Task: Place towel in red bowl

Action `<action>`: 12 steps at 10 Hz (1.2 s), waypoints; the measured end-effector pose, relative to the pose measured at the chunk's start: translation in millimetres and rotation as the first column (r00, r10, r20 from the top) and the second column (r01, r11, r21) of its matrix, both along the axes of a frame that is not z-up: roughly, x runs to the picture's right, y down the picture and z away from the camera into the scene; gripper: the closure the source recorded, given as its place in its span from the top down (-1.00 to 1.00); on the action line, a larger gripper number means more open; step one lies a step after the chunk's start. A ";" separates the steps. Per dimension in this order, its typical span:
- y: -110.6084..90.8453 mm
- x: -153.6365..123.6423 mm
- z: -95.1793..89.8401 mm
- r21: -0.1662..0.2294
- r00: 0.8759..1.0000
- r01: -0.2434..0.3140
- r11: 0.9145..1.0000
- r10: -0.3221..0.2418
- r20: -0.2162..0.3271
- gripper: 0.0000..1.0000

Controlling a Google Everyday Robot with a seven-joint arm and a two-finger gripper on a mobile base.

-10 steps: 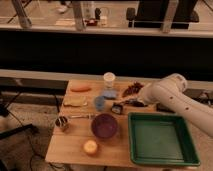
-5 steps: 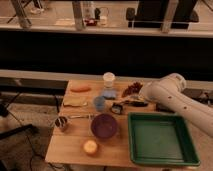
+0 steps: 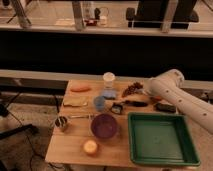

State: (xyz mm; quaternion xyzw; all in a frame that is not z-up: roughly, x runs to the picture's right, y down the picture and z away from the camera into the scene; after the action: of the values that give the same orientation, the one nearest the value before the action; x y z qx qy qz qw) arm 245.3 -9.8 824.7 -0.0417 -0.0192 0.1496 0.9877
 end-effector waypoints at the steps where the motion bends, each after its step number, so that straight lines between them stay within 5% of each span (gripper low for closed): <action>1: -7.1 10.9 7.2 0.012 1.000 -0.007 1.000 0.007 -0.027 -1.00; 6: -32.3 52.9 25.5 0.053 0.992 -0.006 0.999 0.012 -0.124 -1.00; 12: -29.2 73.1 43.7 0.065 0.984 -0.039 0.997 0.049 -0.171 -1.00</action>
State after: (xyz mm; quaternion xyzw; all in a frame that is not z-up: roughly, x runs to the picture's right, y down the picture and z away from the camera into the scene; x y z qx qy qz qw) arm 318.4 -39.1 868.4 0.0023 0.0607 0.1737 0.9829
